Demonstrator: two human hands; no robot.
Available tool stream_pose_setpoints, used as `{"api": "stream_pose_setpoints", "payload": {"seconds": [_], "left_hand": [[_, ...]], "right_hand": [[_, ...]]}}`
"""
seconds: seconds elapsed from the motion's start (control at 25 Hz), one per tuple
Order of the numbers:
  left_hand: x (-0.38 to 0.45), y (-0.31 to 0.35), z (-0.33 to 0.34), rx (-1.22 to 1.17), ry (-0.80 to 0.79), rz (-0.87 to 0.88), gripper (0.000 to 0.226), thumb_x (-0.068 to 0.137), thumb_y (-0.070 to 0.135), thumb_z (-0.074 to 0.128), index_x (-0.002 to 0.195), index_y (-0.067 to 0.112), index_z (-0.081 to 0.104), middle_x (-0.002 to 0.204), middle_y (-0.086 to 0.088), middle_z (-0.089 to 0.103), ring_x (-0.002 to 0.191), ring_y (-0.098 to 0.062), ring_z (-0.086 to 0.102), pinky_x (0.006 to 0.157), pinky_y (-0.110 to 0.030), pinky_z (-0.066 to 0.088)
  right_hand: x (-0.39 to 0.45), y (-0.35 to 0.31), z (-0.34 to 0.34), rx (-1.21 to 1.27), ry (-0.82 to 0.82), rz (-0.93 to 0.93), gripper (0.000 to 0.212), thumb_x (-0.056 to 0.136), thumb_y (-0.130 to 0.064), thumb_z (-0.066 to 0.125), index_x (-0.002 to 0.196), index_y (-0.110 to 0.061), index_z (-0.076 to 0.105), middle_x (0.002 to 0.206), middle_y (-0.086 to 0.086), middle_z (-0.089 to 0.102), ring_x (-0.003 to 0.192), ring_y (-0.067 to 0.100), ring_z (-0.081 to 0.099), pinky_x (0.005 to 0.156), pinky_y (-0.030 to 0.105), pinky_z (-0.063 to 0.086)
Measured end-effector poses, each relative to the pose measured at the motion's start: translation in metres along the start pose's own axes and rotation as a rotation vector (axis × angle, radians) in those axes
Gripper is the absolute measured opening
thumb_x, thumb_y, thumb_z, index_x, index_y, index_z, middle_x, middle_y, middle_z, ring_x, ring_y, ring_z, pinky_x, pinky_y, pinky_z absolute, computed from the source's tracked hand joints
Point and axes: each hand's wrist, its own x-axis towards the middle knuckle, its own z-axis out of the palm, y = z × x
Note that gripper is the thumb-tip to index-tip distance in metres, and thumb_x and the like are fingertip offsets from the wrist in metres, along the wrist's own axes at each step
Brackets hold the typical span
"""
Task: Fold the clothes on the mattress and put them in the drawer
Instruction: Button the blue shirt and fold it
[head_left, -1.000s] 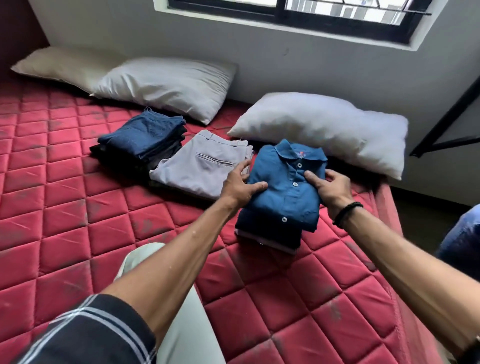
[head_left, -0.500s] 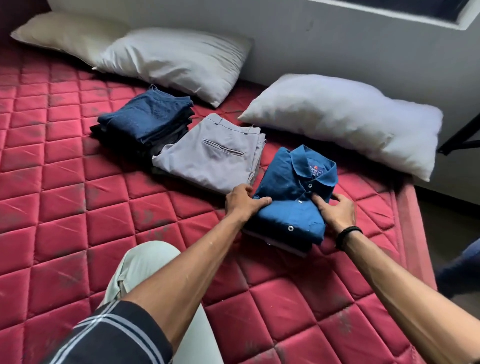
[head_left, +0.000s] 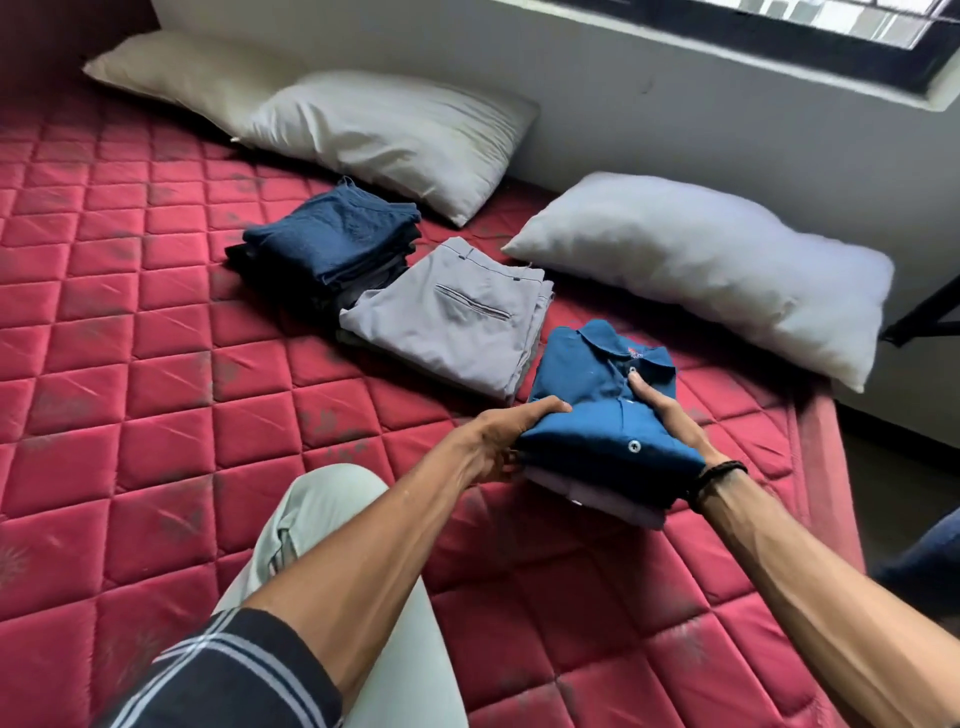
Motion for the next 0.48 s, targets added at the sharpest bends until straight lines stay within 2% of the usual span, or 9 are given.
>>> {"api": "stream_pose_setpoints", "payload": {"seconds": [0.08, 0.16, 0.2, 0.28, 0.36, 0.48], "left_hand": [[-0.016, -0.003, -0.005, -0.109, -0.075, 0.042, 0.053, 0.057, 0.051, 0.090, 0.100, 0.023, 0.075, 0.093, -0.006, 0.067, 0.081, -0.021, 0.063, 0.075, -0.034, 0.047], [-0.035, -0.004, -0.013, -0.224, -0.169, 0.097, 0.032, 0.078, 0.040, 0.081, 0.100, 0.018, 0.074, 0.089, -0.007, 0.071, 0.068, -0.019, 0.067, 0.063, -0.028, 0.055], [-0.044, -0.004, -0.017, -0.264, -0.193, 0.121, 0.028, 0.082, 0.038, 0.077, 0.100, 0.017, 0.074, 0.085, -0.006, 0.071, 0.064, -0.018, 0.066, 0.056, -0.028, 0.055], [-0.064, -0.001, -0.030, -0.319, -0.183, 0.201, 0.046, 0.072, 0.042, 0.082, 0.108, 0.015, 0.074, 0.090, -0.007, 0.071, 0.066, -0.019, 0.067, 0.055, -0.029, 0.056], [-0.087, 0.006, -0.047, -0.339, -0.147, 0.294, 0.066, 0.060, 0.044, 0.086, 0.115, 0.011, 0.073, 0.095, -0.008, 0.071, 0.069, -0.018, 0.067, 0.057, -0.028, 0.056], [-0.124, 0.010, -0.085, -0.366, -0.080, 0.395, 0.055, 0.068, 0.043, 0.081, 0.113, 0.014, 0.071, 0.092, -0.006, 0.070, 0.068, -0.016, 0.065, 0.056, -0.026, 0.054]], "right_hand": [[-0.010, 0.002, 0.016, 0.043, -0.067, -0.022, 0.061, 0.108, -0.050, 0.040, 0.130, -0.001, 0.068, 0.133, 0.021, 0.066, 0.115, 0.031, 0.070, 0.089, 0.044, 0.061], [-0.018, -0.005, 0.032, 0.031, -0.117, -0.100, 0.056, 0.109, -0.045, 0.040, 0.137, -0.003, 0.062, 0.139, 0.020, 0.063, 0.122, 0.033, 0.066, 0.096, 0.045, 0.058], [-0.022, -0.009, 0.042, 0.007, -0.136, -0.142, 0.055, 0.109, -0.043, 0.040, 0.143, -0.003, 0.057, 0.143, 0.021, 0.059, 0.127, 0.034, 0.062, 0.102, 0.046, 0.054], [-0.034, -0.014, 0.067, -0.057, -0.202, -0.187, 0.056, 0.109, -0.042, 0.041, 0.150, -0.003, 0.049, 0.150, 0.021, 0.053, 0.137, 0.036, 0.053, 0.113, 0.049, 0.045], [-0.044, -0.015, 0.099, -0.100, -0.214, -0.178, 0.054, 0.108, -0.041, 0.044, 0.147, -0.006, 0.053, 0.146, 0.018, 0.058, 0.135, 0.033, 0.055, 0.111, 0.048, 0.046], [-0.052, -0.011, 0.151, -0.145, -0.249, -0.203, 0.049, 0.107, -0.038, 0.048, 0.144, -0.007, 0.056, 0.139, 0.014, 0.065, 0.125, 0.027, 0.063, 0.104, 0.041, 0.054]]}}
